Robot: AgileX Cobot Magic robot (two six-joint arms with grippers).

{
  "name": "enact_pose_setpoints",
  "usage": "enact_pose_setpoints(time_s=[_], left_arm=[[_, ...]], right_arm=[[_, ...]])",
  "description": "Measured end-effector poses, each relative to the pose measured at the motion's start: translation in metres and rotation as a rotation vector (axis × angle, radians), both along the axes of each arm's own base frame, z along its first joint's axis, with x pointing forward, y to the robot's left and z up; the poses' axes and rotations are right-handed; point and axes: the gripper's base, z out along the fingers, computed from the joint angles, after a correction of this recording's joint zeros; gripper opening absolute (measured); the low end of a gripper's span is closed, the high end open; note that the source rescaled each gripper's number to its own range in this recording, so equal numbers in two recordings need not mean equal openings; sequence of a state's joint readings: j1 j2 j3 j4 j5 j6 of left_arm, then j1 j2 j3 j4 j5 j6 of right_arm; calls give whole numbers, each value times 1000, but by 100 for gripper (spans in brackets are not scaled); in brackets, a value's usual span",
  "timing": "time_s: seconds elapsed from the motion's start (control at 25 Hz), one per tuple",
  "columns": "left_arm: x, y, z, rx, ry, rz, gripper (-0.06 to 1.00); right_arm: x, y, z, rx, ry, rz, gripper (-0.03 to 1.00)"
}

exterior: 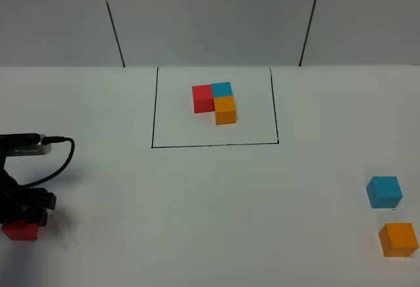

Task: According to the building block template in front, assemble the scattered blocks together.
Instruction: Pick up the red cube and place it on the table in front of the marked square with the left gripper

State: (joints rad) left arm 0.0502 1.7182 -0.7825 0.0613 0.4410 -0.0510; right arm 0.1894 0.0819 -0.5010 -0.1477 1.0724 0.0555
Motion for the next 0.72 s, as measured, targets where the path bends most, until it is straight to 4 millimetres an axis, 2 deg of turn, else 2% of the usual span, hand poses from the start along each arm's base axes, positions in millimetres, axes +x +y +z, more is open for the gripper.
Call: enact_pose_setpoints(time_s=[0.52,0.72], left_arm=[[0,0,-1,1,4,-3,77],[0,0,-9,2,36,-9,77]], right_arm=[[0,0,0,0,0,0,0],[0,0,0,0,0,0,0]])
